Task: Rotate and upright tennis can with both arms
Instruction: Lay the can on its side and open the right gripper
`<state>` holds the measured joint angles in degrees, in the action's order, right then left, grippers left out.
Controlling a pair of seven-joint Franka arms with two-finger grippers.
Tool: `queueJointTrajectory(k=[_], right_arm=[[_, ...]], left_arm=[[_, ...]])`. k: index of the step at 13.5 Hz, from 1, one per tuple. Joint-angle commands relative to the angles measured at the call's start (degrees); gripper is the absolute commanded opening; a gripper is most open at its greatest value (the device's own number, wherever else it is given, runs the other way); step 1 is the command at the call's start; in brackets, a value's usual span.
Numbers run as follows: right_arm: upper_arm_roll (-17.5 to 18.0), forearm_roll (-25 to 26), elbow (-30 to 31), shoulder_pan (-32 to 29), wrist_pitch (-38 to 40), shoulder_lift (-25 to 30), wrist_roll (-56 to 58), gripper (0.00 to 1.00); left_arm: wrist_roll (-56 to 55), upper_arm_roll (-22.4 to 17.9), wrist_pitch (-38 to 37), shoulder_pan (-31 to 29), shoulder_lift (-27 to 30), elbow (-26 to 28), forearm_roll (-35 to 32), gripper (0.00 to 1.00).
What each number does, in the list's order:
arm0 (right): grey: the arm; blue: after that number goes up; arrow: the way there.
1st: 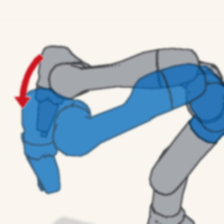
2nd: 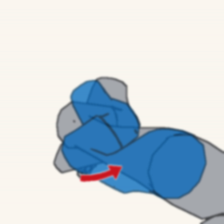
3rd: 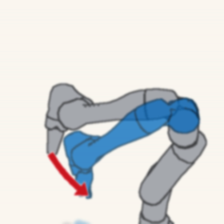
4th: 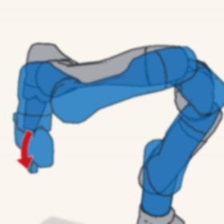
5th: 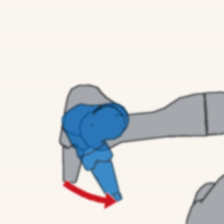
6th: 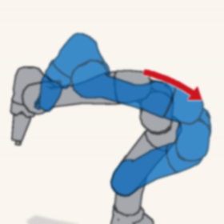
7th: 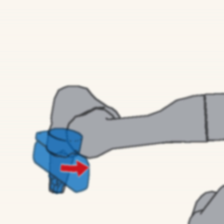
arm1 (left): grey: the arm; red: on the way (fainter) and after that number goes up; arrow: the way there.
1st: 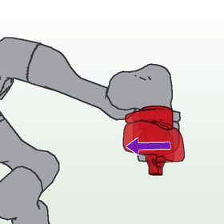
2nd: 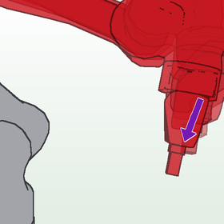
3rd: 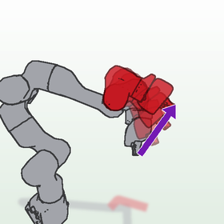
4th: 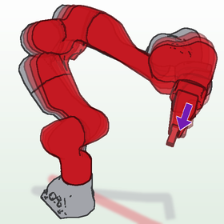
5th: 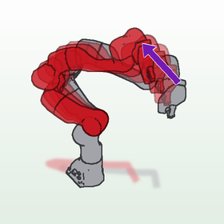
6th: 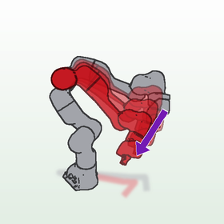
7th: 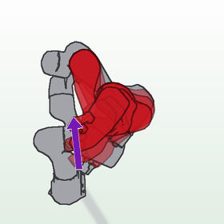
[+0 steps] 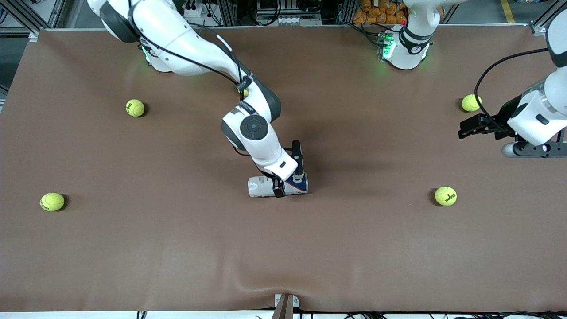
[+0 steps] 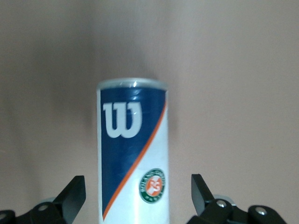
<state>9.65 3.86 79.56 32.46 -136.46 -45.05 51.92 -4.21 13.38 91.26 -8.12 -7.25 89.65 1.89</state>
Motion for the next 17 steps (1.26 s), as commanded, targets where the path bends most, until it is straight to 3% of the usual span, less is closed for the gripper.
queueJointTrajectory(k=[1,5,10,13,17], right_arm=[[1.5,-4.4,1.5,-3.8,4.1,5.0,0.9,1.0],[1.4,-4.7,1.6,-10.0,8.7,9.1,-2.8,1.0],[1.3,-4.6,1.9,-17.9,21.0,14.8,-3.5,1.0],[1.2,-4.6,1.9,-21.6,26.3,17.6,-3.3,1.0],[1.3,-4.6,1.9,-27.6,29.0,19.1,-2.7,1.0]], left_arm=[[-0.6,1.6,1.5,0.5,-2.1,-1.1,1.0,1.0],[-2.2,1.8,5.4,3.8,-5.8,-1.1,1.2,1.0],[-13.9,1.8,10.2,11.3,-11.3,-1.1,1.5,1.0],[-24.3,1.8,13.6,15.6,-14.0,-0.7,4.3,1.0],[-23.4,3.3,20.5,15.6,-14.7,3.9,12.9,1.0]])
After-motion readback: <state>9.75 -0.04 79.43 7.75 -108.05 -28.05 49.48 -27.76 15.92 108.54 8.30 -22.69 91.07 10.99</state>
